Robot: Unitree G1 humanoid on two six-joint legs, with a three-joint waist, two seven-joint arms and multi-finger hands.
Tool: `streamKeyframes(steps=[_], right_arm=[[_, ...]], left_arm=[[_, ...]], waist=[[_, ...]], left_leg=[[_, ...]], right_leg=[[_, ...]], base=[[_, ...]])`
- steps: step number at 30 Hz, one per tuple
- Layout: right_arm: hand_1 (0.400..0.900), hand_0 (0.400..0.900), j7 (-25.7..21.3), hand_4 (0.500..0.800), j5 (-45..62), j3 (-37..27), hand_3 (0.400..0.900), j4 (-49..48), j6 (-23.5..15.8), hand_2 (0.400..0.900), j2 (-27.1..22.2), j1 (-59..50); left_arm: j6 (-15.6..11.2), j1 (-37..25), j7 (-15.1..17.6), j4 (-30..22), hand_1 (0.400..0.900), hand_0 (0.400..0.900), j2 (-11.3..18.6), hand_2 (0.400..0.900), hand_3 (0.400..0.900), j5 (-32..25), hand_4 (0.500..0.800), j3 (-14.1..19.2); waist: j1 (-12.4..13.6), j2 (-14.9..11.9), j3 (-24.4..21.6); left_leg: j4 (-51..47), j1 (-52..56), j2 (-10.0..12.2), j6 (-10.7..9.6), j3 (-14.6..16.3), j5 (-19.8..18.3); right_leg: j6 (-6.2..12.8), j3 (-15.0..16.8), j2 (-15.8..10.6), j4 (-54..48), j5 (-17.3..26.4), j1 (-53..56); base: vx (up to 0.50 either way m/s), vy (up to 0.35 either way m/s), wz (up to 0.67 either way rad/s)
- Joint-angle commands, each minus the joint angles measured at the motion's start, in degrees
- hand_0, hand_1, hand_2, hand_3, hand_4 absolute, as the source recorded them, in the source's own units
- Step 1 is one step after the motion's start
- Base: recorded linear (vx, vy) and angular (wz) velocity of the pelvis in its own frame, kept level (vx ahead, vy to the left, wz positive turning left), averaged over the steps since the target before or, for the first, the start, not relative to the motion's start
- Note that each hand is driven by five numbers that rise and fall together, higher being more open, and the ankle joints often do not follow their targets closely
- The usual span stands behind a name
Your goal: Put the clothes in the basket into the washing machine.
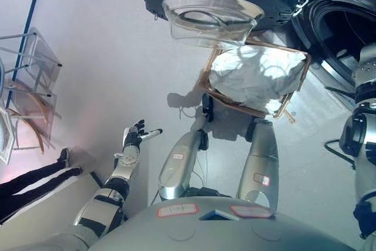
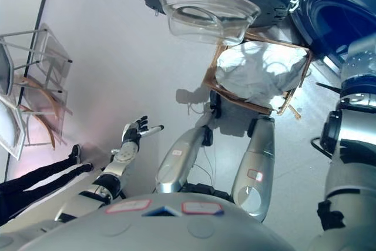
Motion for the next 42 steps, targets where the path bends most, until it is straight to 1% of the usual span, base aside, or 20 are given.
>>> streamKeyframes(steps=[1,2,3,7,10,14,16,17,22,25,26,27,28,30,31,35,36,40,41,42], right_arm=[[0.9,0.9,-2.6,0.8,-14.6,5.9,0.9,-4.3,0.1,0.9,-8.8,-7.9],[0.9,0.9,-1.4,0.8,-17.1,7.5,0.9,-4.2,0.5,0.9,-9.2,-7.7],[0.9,0.9,0.0,0.8,-16.3,8.2,0.9,-4.1,0.5,0.9,-9.3,-8.4],[0.9,0.9,1.0,0.8,-16.4,9.2,0.9,-3.4,0.4,0.9,-8.5,-8.9],[0.9,0.9,2.0,0.8,-14.1,8.0,0.9,-4.2,-0.7,0.9,-6.6,-7.8],[0.9,0.9,5.5,0.8,-8.7,6.2,0.9,-4.5,-2.5,0.9,-2.8,-5.4],[0.9,0.9,5.7,0.8,-7.9,5.9,0.9,-4.8,-2.8,0.9,-2.2,-5.2],[0.9,0.9,5.7,0.8,-6.5,4.7,0.9,-5.7,-3.6,0.9,-0.7,-4.4],[0.9,0.9,5.7,0.8,-3.9,2.4,0.9,-7.3,-4.8,0.9,2.8,-2.9],[0.9,0.9,5.7,0.8,-2.3,1.6,0.9,-7.8,-5.0,0.9,4.6,-2.5],[0.9,0.9,5.8,0.8,-1.7,1.5,0.9,-7.5,-4.8,0.9,5.3,-2.0],[0.9,0.9,5.8,0.8,-1.7,1.4,0.9,-7.5,-4.8,0.9,5.3,-2.1],[0.9,0.9,5.9,0.8,-1.4,1.4,0.9,-7.4,-4.7,0.9,5.7,-1.8],[0.9,0.9,6.0,0.8,-0.4,0.7,0.9,-7.6,-4.6,0.9,6.6,-0.5],[0.9,0.9,6.0,0.8,-0.4,0.7,0.9,-7.6,-4.6,0.9,6.6,-0.5],[0.9,0.9,5.9,0.8,2.5,-1.6,0.9,-8.9,-5.3,0.9,8.8,2.9],[0.9,0.9,5.9,0.8,2.5,-1.7,0.9,-9.0,-5.3,0.9,8.9,3.1],[0.9,0.9,6.6,0.8,5.4,-4.1,0.9,-11.4,-6.2,0.9,12.8,8.9],[0.9,0.9,7.5,0.8,5.9,-4.9,0.9,-11.5,-6.1,0.9,14.7,12.0],[0.9,0.9,7.5,0.8,5.8,-5.0,0.9,-11.6,-6.1,0.9,14.8,12.2]], left_arm=[[-0.4,-1.7,2.8,4.9,0.9,0.9,5.0,0.9,0.9,1.3,0.8,4.5],[-0.3,-1.7,3.0,5.0,0.9,0.9,5.4,0.9,0.9,1.8,0.8,4.7],[-0.3,-1.8,3.0,5.4,0.9,0.9,5.6,0.9,0.9,1.8,0.8,4.9],[-0.3,-2.5,2.9,6.5,0.9,0.9,6.1,0.9,0.9,2.2,0.8,4.9],[-0.1,-3.0,2.8,7.3,0.9,0.9,5.9,0.9,0.9,2.0,0.8,4.9],[0.1,-3.2,1.7,8.5,0.9,0.9,6.0,0.9,0.9,2.0,0.8,5.2],[0.1,-3.3,1.4,8.6,0.9,0.9,6.3,0.9,0.9,1.8,0.8,5.5],[0.2,-3.6,1.3,8.6,0.9,0.9,6.4,0.9,0.9,1.5,0.8,5.8],[0.3,-4.2,1.6,8.5,0.9,0.9,6.9,0.9,0.9,1.3,0.8,6.1],[0.4,-5.9,1.9,7.7,0.9,0.9,7.4,0.9,0.9,0.5,0.8,6.2],[0.7,-6.7,1.7,7.5,0.9,0.9,7.8,0.9,0.9,0.3,0.8,6.4],[0.7,-6.8,1.7,7.5,0.9,0.9,7.9,0.9,0.9,0.3,0.8,6.4],[1.0,-7.6,1.8,7.8,0.9,0.9,8.2,0.9,0.9,-0.1,0.8,6.6],[1.5,-8.3,2.1,7.6,0.9,0.9,8.9,0.9,0.9,-0.6,0.8,7.0],[1.5,-8.3,2.1,7.6,0.9,0.9,9.0,0.9,0.9,-0.6,0.8,7.0],[2.1,-8.3,2.5,6.6,0.9,0.9,9.9,0.9,0.9,-1.3,0.8,7.8],[2.2,-8.3,2.5,6.6,0.9,0.9,10.0,0.9,0.9,-1.3,0.8,7.7],[2.6,-7.6,2.3,5.1,0.9,0.9,10.4,0.9,0.9,-0.9,0.8,8.3],[2.7,-7.5,2.1,4.7,0.9,0.9,10.4,0.9,0.9,-0.7,0.8,8.9],[2.7,-7.4,2.1,4.6,0.9,0.9,10.5,0.9,0.9,-0.6,0.8,8.8]], waist=[[-1.1,-4.3,-0.7],[-1.2,-4.5,-0.7],[-1.2,-4.7,-0.6],[-1.4,-5.5,-0.3],[-1.6,-6.0,-0.1],[-1.6,-7.1,0.5],[-1.6,-7.3,0.7],[-1.7,-7.6,1.1],[-1.7,-8.3,2.7],[-2.4,-9.2,4.7],[-3.0,-9.8,6.0],[-3.0,-9.9,6.2],[-3.2,-10.2,6.5],[-3.8,-11.3,7.9],[-3.8,-11.4,7.8],[-4.1,-12.8,9.0],[-4.1,-12.8,9.0],[-4.2,-13.7,9.3],[-4.3,-14.2,9.0],[-4.2,-14.2,9.1]], left_leg=[[-2.0,5.3,-1.3,-2.2,1.7,-1.6],[-2.0,5.2,-1.3,-2.1,1.7,-1.7],[-1.9,5.1,-1.2,-1.9,1.8,-1.7],[-1.7,4.6,-1.2,-1.8,1.8,-1.9],[-1.5,4.5,-1.1,-1.5,1.8,-2.1],[-0.7,4.5,-1.1,-1.2,1.7,-2.8],[-0.4,4.4,-1.1,-1.1,1.7,-3.0],[0.6,4.0,-1.2,-0.8,1.7,-3.6],[4.7,2.1,-1.5,-0.2,1.9,-5.6],[10.8,-1.1,-1.7,0.4,2.2,-8.1],[16.1,-3.1,-1.2,0.6,2.1,-11.6],[16.5,-4.2,-1.2,1.0,2.7,-10.4],[20.5,-5.0,-1.4,1.1,2.4,-13.8],[30.5,-9.7,-0.8,1.6,2.9,-17.5],[31.2,-10.2,-0.7,1.6,3.0,-18.0],[42.4,-13.9,0.0,2.4,2.8,-22.6],[42.6,-14.0,0.0,2.4,2.8,-22.7],[43.2,-11.5,-0.2,3.0,2.7,-24.2],[42.0,-9.8,-0.4,3.2,2.6,-24.4],[41.9,-9.5,-0.4,3.2,2.6,-24.4]], right_leg=[[0.96,0.3,2.7,-20.8,14.0,10.6],[0.97,0.2,2.7,-20.8,14.1,10.6],[0.92,0.2,2.8,-20.8,14.2,10.5],[0.92,0.2,3.0,-21.2,14.6,10.4],[0.88,0.4,3.1,-21.1,14.7,10.2],[0.8,0.6,3.2,-21.1,14.8,10.4],[0.79,0.7,3.2,-20.9,14.8,10.3],[0.79,0.8,3.1,-20.7,15.0,10.1],[0.72,1.3,2.9,-18.9,15.0,8.8],[0.41,1.6,2.5,-14.9,14.4,6.5],[0.37,2.3,2.2,-10.3,11.8,4.9],[-0.09,1.9,2.1,-10.3,13.2,4.0],[-0.07,2.4,2.2,-6.3,10.3,3.1],[-0.99,2.6,1.7,3.0,6.9,-0.6],[-0.99,2.7,1.7,3.6,6.6,-1.1],[-1.82,2.5,1.2,12.4,2.8,-3.4],[-1.82,2.5,1.2,12.5,2.6,-3.5],[-1.77,1.8,0.9,12.8,2.0,-0.9],[-1.53,1.3,0.8,11.3,2.0,1.3],[-1.52,1.2,0.8,11.1,2.1,1.6]], base=[[0.0,0.0,0.0],[0.0,0.0,0.0],[-0.02,0.008,-0.05],[-0.01,0.006,-0.02],[-0.01,0.016,-0.04],[-0.02,0.013,-0.04],[-0.04,0.022,-0.05],[-0.03,0.015,-0.03],[-0.08,0.03,-0.07],[-0.1,0.01,0.01],[-0.16,0.007,0.04],[-0.05,0.008,0.04],[-0.12,0.022,0.0],[-0.09,0.017,0.03],[-0.08,0.0,0.04],[-0.08,0.025,0.04],[-0.04,0.039,0.03],[0.0,0.043,0.04],[0.0,0.038,0.01],[0.02,0.042,0.0]])
